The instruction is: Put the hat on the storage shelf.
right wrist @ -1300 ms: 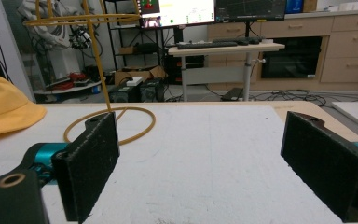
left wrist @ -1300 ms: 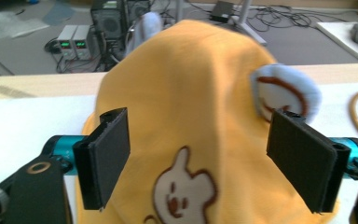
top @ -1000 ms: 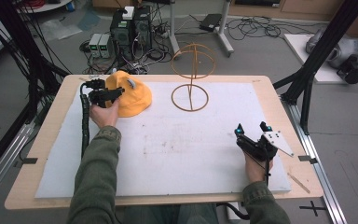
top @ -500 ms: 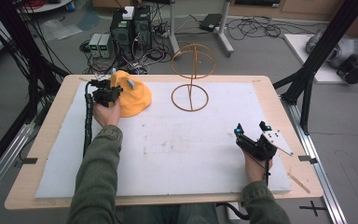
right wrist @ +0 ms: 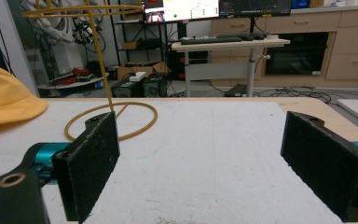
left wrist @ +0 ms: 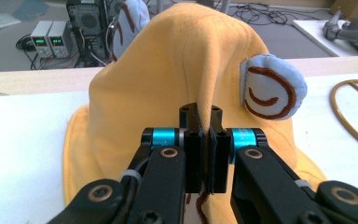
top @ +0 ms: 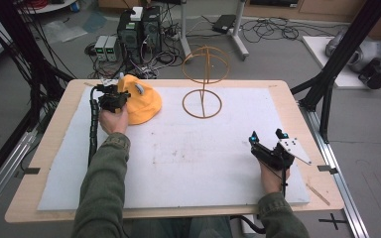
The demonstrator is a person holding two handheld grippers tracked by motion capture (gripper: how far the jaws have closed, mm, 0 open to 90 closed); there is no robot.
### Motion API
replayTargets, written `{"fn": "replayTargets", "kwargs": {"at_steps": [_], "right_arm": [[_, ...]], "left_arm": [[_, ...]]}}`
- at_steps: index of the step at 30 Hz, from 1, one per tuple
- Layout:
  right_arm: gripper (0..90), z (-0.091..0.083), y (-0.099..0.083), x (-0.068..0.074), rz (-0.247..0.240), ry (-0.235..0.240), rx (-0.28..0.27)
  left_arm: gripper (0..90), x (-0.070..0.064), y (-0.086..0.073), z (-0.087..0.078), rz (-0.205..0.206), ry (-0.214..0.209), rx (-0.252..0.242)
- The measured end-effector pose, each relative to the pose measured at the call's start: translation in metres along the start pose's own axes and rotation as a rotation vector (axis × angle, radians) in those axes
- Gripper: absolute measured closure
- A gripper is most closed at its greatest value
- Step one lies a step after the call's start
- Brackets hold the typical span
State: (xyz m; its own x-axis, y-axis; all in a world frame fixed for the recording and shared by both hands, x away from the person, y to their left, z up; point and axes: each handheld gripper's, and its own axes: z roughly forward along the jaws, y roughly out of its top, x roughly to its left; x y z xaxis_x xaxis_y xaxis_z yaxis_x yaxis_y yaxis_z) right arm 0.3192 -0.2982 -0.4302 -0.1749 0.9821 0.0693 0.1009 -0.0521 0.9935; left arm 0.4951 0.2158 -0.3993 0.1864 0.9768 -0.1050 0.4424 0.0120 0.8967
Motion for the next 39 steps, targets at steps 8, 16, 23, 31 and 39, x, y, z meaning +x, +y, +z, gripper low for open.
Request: {"fn": "replayTargets", "kwargs": {"at_steps": [8,16,23,31,39], "right_arm": [[11.4,0.000,0.000,0.000,-0.011,-0.001,-0.001],[11.4,-0.001,0.000,0.001,-0.004,-0.002,-0.004],[11.4,-0.001,0.001,0.000,-0.005,-0.007,-0.009],[11.4,0.000,0.001,-0.001,0.003,-0.006,-0.008],[11.4,0.000,0.001,-0.002,0.007,-0.004,-0.013]], "left_arm": [[87.3,-0.004,0.015,-0.027,0.017,-0.002,-0.110],[87.3,-0.002,0.036,-0.074,0.013,0.016,-0.271],[87.4,-0.003,0.051,-0.101,-0.001,-0.004,-0.368],[87.3,-0.027,0.089,-0.138,0.057,-0.082,-0.520],[87.3,-0.061,0.121,-0.152,0.117,-0.170,-0.588]]}}
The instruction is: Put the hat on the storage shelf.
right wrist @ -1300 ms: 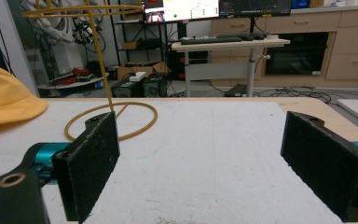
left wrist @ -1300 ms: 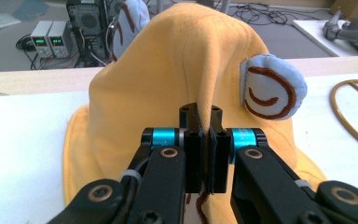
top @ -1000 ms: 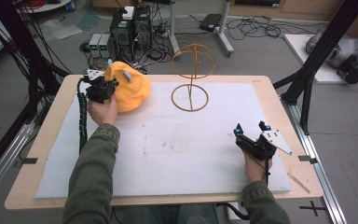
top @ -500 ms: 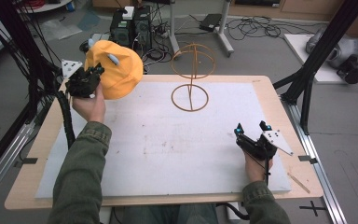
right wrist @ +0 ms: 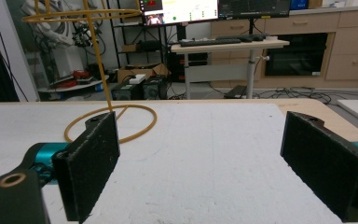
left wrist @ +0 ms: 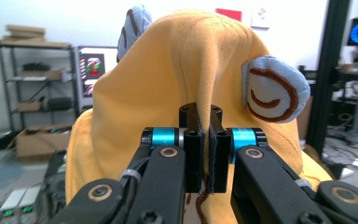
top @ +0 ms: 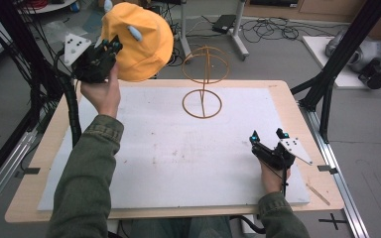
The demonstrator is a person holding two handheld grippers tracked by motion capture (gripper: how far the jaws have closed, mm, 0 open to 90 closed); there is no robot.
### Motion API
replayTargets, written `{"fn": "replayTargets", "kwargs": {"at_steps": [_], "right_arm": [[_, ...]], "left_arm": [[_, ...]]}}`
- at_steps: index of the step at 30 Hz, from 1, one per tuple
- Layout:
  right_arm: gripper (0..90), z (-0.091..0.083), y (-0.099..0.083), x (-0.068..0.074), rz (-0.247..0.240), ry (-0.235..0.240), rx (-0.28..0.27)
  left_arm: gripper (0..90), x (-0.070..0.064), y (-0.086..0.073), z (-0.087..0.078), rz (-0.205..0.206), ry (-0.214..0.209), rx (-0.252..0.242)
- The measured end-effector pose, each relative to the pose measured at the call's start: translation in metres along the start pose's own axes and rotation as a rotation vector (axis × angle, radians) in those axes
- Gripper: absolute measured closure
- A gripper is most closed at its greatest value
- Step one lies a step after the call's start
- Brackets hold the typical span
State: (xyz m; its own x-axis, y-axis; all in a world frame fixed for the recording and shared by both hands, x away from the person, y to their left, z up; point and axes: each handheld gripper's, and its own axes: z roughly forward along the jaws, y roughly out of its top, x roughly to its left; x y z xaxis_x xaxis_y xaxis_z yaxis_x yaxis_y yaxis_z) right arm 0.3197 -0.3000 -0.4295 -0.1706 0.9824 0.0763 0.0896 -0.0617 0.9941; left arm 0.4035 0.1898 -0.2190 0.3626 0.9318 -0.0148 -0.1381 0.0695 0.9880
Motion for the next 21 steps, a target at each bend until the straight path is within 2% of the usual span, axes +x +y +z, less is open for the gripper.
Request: {"fn": "replayTargets", "kwargs": {"at_steps": [3,4,5,6,8,10,12,14,15,18,20,21], "right_arm": [[11.4,-0.001,0.001,0.000,0.009,0.005,0.003],[11.5,-0.001,0.000,0.001,0.001,0.005,-0.001],[11.4,-0.001,0.000,0.001,-0.001,0.009,0.000],[11.4,-0.001,0.000,0.002,-0.003,0.010,0.002],[11.5,0.000,0.000,0.002,-0.006,0.012,0.003],[11.4,0.000,0.000,0.002,-0.011,0.013,0.001],[11.5,-0.001,0.000,0.001,0.007,0.015,0.004],[11.5,0.000,0.000,0.000,0.004,0.016,0.000],[11.5,0.000,0.000,0.000,0.013,0.016,0.000],[11.5,0.000,0.000,0.000,0.008,0.018,-0.004],[11.6,0.001,0.000,0.001,0.004,0.023,0.006],[11.5,0.001,0.000,0.002,0.001,0.025,0.006]], "left_arm": [[87.3,-0.012,0.009,0.011,0.004,-0.036,0.002],[87.2,-0.019,0.012,0.020,-0.005,-0.060,0.006],[87.3,-0.019,0.012,0.020,-0.005,-0.060,0.006],[87.3,-0.026,0.015,0.029,-0.009,-0.084,0.006],[87.2,-0.030,0.016,0.034,-0.013,-0.093,0.004],[87.2,-0.037,0.018,0.044,-0.037,-0.122,0.011],[87.2,-0.043,0.021,0.054,-0.041,-0.146,0.028],[87.2,-0.053,0.025,0.071,-0.041,-0.172,0.050],[87.2,-0.053,0.025,0.071,-0.041,-0.172,0.050],[87.2,-0.063,0.028,0.092,-0.045,-0.204,0.069],[87.2,-0.071,0.026,0.106,-0.028,-0.226,0.090],[87.2,-0.080,0.022,0.119,-0.015,-0.242,0.115]]}}
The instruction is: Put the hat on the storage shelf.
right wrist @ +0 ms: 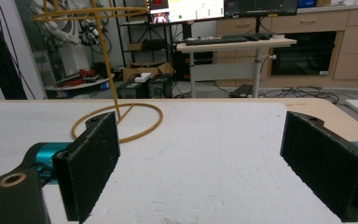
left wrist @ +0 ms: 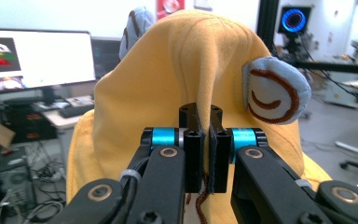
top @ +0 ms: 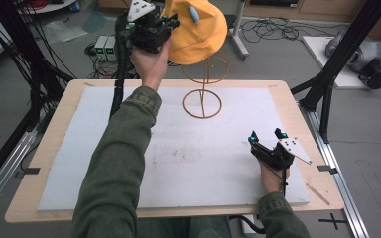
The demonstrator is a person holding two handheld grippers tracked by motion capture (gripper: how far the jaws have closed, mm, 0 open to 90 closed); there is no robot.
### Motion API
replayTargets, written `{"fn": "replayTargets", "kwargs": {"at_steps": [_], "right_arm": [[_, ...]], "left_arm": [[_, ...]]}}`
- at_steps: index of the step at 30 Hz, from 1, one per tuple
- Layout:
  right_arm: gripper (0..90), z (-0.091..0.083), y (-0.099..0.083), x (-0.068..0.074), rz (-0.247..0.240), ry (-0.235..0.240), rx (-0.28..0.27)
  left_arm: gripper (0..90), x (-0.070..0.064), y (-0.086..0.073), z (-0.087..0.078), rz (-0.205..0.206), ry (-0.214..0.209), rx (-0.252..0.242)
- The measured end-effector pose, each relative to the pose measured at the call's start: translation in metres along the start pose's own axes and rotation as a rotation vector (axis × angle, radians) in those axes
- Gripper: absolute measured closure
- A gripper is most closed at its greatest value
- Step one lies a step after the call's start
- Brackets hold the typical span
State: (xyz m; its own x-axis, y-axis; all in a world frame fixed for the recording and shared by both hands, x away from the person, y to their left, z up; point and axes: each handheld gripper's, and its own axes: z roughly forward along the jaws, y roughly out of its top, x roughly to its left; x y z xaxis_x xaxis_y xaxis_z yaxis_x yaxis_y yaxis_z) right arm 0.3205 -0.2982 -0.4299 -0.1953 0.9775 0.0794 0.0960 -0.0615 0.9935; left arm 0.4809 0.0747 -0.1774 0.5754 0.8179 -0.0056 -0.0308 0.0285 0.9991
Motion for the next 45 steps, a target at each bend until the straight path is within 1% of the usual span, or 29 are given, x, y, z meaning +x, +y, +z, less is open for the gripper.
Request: {"fn": "replayTargets", "kwargs": {"at_steps": [1,2,3,5,7,9,10,11,13,14,15,16,17,18,21,23,26,27,30,31,34,38,39,40,41,42,43,44,45], "right_arm": [[11.5,0.000,0.000,0.000,-0.002,0.001,0.000],[11.5,0.000,0.000,0.001,0.001,0.002,-0.001],[11.5,0.001,0.000,0.000,-0.004,0.003,-0.001],[11.6,0.001,0.000,0.001,-0.002,0.005,0.005],[11.5,0.002,-0.001,0.001,-0.006,0.003,0.002],[11.6,0.002,-0.001,0.001,-0.009,0.002,0.004],[11.5,0.002,-0.001,0.002,-0.002,0.006,0.007],[11.6,0.002,-0.001,0.002,-0.007,0.006,0.007],[11.6,0.002,-0.001,0.002,-0.011,0.007,0.009],[11.6,0.002,-0.001,0.002,-0.013,0.007,0.009],[11.5,0.003,-0.001,0.002,-0.013,0.006,0.009],[11.5,0.003,-0.001,0.002,-0.013,0.006,0.009],[11.5,0.003,-0.001,0.002,-0.011,0.009,0.014],[11.5,0.004,-0.002,0.002,-0.020,0.010,0.012],[11.5,0.004,-0.002,0.003,-0.017,0.014,0.017],[11.5,0.004,-0.002,0.003,-0.020,0.012,0.018],[11.6,0.004,-0.002,0.003,-0.019,0.010,0.019],[11.6,0.004,-0.002,0.003,-0.016,0.010,0.018],[11.5,0.004,-0.002,0.002,-0.022,0.009,0.014],[11.6,0.004,-0.002,0.002,-0.020,0.007,0.015],[11.6,0.004,-0.002,0.001,-0.020,0.006,0.016],[11.6,0.004,-0.001,0.002,-0.018,0.007,0.010],[11.6,0.004,-0.001,0.001,-0.025,0.006,0.005],[11.6,0.004,-0.001,0.001,-0.020,0.004,0.007],[11.6,0.003,-0.001,0.001,-0.019,0.005,0.008],[11.6,0.003,-0.001,0.001,-0.019,0.005,0.009],[11.6,0.003,-0.001,0.001,-0.018,0.005,0.010],[11.6,0.004,-0.001,0.001,-0.019,0.003,0.007],[11.6,0.004,-0.001,0.001,-0.019,0.003,0.007]], "left_arm": [[87.2,0.000,0.000,0.000,0.000,0.000,0.000],[87.2,-0.004,-0.004,0.015,0.004,-0.026,0.034],[87.2,-0.004,-0.004,0.015,0.004,-0.026,0.034],[87.2,-0.007,-0.010,0.028,0.009,-0.044,0.065],[87.2,-0.008,-0.017,0.041,0.002,-0.069,0.113],[87.2,-0.011,-0.023,0.054,0.016,-0.092,0.170],[87.2,-0.012,-0.026,0.059,0.027,-0.099,0.198],[87.2,-0.014,-0.029,0.063,0.037,-0.100,0.218],[87.2,-0.015,-0.033,0.070,0.025,-0.111,0.236],[87.1,-0.014,-0.037,0.076,0.017,-0.111,0.271],[87.2,-0.014,-0.040,0.079,0.013,-0.112,0.285],[87.1,-0.014,-0.040,0.079,0.013,-0.112,0.285],[87.1,-0.013,-0.042,0.081,0.011,-0.114,0.306],[87.0,-0.012,-0.045,0.083,0.014,-0.105,0.320],[87.0,-0.008,-0.047,0.083,-0.001,-0.107,0.312],[87.0,-0.007,-0.048,0.083,-0.001,-0.110,0.314],[86.8,-0.007,-0.048,0.083,0.010,-0.108,0.330],[86.8,-0.007,-0.049,0.083,0.007,-0.107,0.338],[86.6,-0.006,-0.050,0.083,0.002,-0.107,0.348],[86.6,-0.007,-0.050,0.083,0.013,-0.108,0.352],[86.1,-0.007,-0.050,0.083,0.013,-0.104,0.353],[85.8,-0.005,-0.052,0.084,-0.008,-0.087,0.361],[85.3,-0.005,-0.053,0.085,-0.015,-0.086,0.361],[83.8,-0.004,-0.053,0.085,-0.019,-0.088,0.360],[79.3,-0.004,-0.054,0.085,-0.019,-0.087,0.359],[71.5,-0.005,-0.054,0.084,-0.014,-0.083,0.356],[65.8,-0.006,-0.054,0.083,-0.001,-0.077,0.358],[58.5,-0.008,-0.054,0.081,0.019,-0.060,0.348],[53.8,-0.008,-0.054,0.081,0.019,-0.060,0.348]]}}
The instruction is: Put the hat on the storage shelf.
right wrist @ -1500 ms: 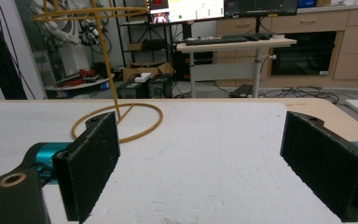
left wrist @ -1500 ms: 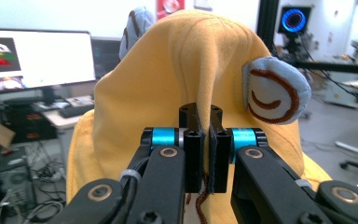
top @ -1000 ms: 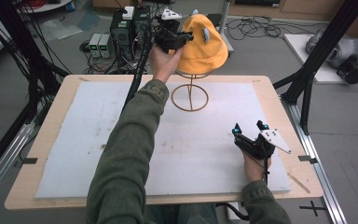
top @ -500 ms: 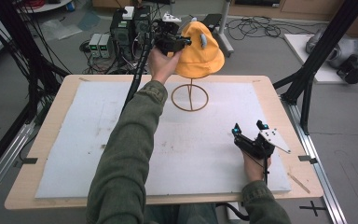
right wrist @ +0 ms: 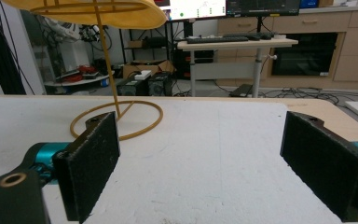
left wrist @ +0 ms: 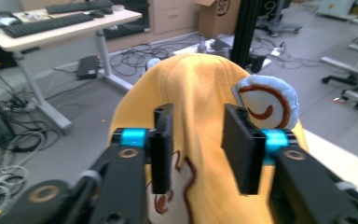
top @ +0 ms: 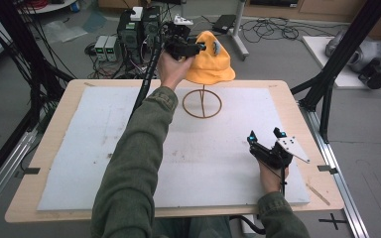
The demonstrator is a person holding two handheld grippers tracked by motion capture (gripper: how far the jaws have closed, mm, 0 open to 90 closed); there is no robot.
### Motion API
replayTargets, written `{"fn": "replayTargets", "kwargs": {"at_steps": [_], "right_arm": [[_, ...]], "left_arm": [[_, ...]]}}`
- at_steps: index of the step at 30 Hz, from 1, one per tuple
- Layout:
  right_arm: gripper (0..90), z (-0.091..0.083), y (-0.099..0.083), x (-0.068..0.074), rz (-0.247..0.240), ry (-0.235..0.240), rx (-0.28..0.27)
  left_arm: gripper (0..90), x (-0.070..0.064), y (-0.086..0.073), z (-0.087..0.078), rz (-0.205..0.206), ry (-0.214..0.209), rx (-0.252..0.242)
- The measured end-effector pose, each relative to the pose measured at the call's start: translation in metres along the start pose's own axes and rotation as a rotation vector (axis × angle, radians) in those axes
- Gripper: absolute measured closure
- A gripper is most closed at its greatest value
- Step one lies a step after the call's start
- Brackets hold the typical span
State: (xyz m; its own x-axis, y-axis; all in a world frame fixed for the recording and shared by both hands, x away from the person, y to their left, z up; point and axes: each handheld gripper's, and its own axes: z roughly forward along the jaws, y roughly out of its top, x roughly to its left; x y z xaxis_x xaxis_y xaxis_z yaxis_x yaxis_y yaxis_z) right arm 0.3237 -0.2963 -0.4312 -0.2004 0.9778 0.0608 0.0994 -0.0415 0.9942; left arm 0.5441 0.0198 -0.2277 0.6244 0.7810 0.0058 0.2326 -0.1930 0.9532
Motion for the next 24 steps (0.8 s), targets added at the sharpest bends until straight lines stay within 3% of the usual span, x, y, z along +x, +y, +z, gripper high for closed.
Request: {"fn": "replayTargets", "kwargs": {"at_steps": [1,2,3,6,8,12,13,14,15,17,18,19,21,24], "right_arm": [[11.6,0.000,0.000,0.000,-0.008,0.002,-0.003],[11.6,0.000,0.000,0.000,-0.008,0.002,-0.003],[11.5,-0.001,0.000,0.001,-0.004,0.001,0.000],[11.5,-0.001,0.001,0.001,-0.005,0.001,-0.006],[11.6,-0.001,0.001,0.001,-0.003,-0.001,-0.007],[11.6,-0.002,0.001,0.002,0.000,0.002,-0.003],[11.6,-0.002,0.002,0.001,-0.009,0.000,-0.011],[11.6,-0.003,0.002,0.001,-0.005,-0.001,-0.012],[11.6,-0.003,0.003,0.002,-0.003,-0.003,-0.009],[11.6,-0.004,0.004,0.001,-0.009,-0.006,-0.016],[11.5,-0.004,0.004,0.002,-0.005,-0.006,-0.016],[11.5,-0.004,0.004,0.002,-0.005,-0.006,-0.016],[11.5,-0.005,0.004,0.002,-0.005,-0.007,-0.019],[11.5,-0.005,0.005,0.003,-0.006,-0.008,-0.019]], "left_arm": [[47.9,0.000,-0.001,-0.002,0.009,0.001,-0.009],[47.9,0.000,-0.002,-0.005,0.019,0.002,-0.017],[40.6,0.000,-0.003,-0.008,0.015,0.027,-0.026],[31.6,0.005,-0.005,-0.020,0.001,0.021,-0.055],[27.9,0.009,-0.007,-0.034,-0.002,0.042,-0.096],[23.1,0.020,-0.012,-0.072,0.007,0.135,-0.159],[21.7,0.027,-0.015,-0.094,0.004,0.179,-0.185],[21.6,0.027,-0.015,-0.094,0.004,0.179,-0.185],[22.1,0.031,-0.016,-0.105,0.000,0.203,-0.202],[22.4,0.037,-0.020,-0.131,0.003,0.261,-0.251],[22.3,0.043,-0.024,-0.156,0.008,0.313,-0.284],[21.7,0.043,-0.024,-0.156,0.008,0.313,-0.284],[20.9,0.046,-0.032,-0.182,0.020,0.367,-0.307],[20.2,0.045,-0.049,-0.207,0.031,0.409,-0.325]]}}
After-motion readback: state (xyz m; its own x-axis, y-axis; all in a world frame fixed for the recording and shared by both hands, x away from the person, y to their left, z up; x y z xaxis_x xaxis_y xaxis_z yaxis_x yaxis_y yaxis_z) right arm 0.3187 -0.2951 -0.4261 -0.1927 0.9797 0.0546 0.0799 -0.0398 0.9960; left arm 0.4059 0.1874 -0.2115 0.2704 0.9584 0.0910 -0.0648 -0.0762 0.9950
